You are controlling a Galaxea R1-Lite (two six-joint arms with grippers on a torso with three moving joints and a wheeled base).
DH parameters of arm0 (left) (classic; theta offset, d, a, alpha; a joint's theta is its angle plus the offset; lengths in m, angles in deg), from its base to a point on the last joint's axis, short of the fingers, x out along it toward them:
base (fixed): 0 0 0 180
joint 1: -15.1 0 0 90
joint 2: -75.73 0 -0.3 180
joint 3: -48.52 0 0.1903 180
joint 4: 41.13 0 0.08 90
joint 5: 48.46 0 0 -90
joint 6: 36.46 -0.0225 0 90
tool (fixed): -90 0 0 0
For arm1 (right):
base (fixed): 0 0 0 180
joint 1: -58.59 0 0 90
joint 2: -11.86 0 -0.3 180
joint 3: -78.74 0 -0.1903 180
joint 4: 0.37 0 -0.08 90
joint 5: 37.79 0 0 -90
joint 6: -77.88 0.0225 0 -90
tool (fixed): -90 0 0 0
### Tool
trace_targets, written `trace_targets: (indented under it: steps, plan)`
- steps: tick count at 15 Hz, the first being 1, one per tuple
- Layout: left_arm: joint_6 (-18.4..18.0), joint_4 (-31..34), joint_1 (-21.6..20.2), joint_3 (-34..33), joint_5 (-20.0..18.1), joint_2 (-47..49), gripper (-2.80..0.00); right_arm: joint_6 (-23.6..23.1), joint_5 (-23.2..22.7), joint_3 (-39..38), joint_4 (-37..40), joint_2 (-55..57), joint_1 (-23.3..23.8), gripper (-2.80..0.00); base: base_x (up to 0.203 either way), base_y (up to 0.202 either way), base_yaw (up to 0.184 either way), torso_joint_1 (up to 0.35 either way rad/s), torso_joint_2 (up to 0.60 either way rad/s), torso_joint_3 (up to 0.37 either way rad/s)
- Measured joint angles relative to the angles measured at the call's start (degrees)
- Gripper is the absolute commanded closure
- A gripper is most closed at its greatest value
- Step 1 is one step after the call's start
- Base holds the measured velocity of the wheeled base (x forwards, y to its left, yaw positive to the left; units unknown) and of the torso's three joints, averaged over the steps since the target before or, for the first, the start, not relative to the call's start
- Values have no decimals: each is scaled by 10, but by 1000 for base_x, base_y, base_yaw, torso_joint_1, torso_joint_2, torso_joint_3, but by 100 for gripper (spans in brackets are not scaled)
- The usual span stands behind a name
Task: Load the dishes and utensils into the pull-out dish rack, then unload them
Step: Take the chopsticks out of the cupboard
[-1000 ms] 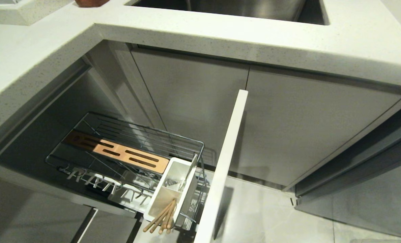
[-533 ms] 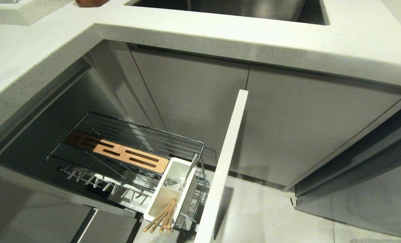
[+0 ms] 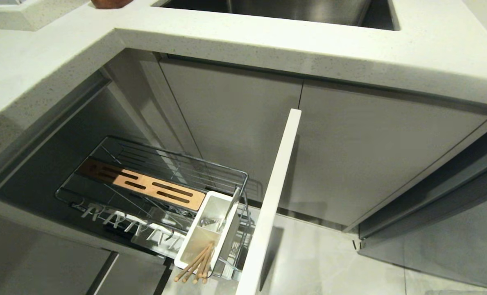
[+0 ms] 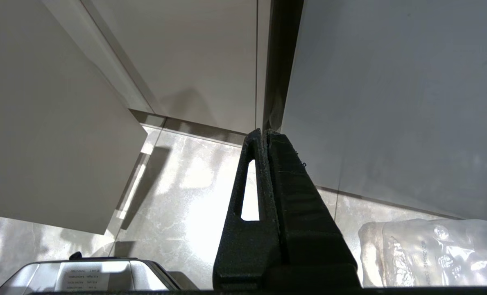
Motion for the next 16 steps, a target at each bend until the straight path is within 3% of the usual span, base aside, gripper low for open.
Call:
trace_targets:
  steps: [4, 8, 12, 16]
  plan:
    - [-99, 57, 103, -119, -3, 0, 0, 0, 0, 0, 0, 0, 0, 0, 0, 0, 0, 0, 0, 0]
    - [-112, 143, 160, -189, -27, 21, 0, 0, 0, 0, 0, 0, 0, 0, 0, 0, 0, 0, 0, 0]
    - [-130, 214, 168, -177, -30, 75, 0, 0, 0, 0, 0, 0, 0, 0, 0, 0, 0, 0, 0, 0]
    - [-159, 308, 220, -116, -28, 138, 0, 0, 0, 0, 0, 0, 0, 0, 0, 0, 0, 0, 0, 0]
